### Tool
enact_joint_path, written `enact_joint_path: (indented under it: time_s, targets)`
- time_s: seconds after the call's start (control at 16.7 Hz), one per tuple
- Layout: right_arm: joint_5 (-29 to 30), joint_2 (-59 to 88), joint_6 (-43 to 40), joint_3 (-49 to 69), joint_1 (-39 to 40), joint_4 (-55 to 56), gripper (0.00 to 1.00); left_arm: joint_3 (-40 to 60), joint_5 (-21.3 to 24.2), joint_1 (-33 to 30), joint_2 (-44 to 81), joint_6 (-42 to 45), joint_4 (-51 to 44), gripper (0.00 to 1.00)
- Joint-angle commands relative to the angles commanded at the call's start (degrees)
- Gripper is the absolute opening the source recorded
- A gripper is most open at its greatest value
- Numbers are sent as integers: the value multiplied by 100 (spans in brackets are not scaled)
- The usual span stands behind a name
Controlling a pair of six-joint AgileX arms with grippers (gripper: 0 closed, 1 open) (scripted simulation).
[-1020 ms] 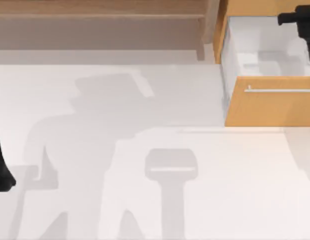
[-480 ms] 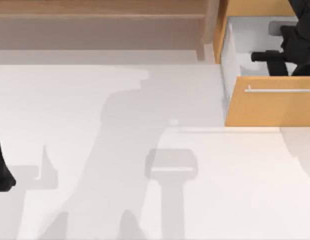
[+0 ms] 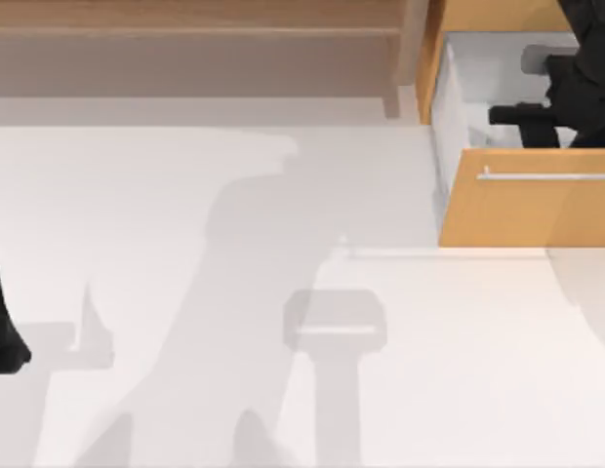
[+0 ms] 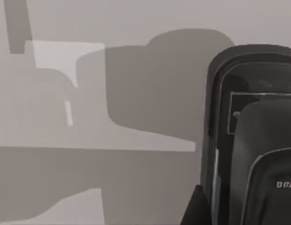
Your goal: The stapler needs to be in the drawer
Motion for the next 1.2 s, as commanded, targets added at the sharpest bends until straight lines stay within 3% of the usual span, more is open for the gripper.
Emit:
enact_joint_path:
  time_s: [0.18, 0.96, 1.2]
  targets:
    - [-2, 5, -1, -10, -2, 4, 0, 0, 0, 0, 0, 0, 0, 100]
    - [-2, 5, -1, -10, -2, 4, 98, 0, 0, 0, 0, 0, 0, 100]
    - [-2, 5, -1, -10, -2, 4, 100, 0, 0, 0, 0, 0, 0, 100]
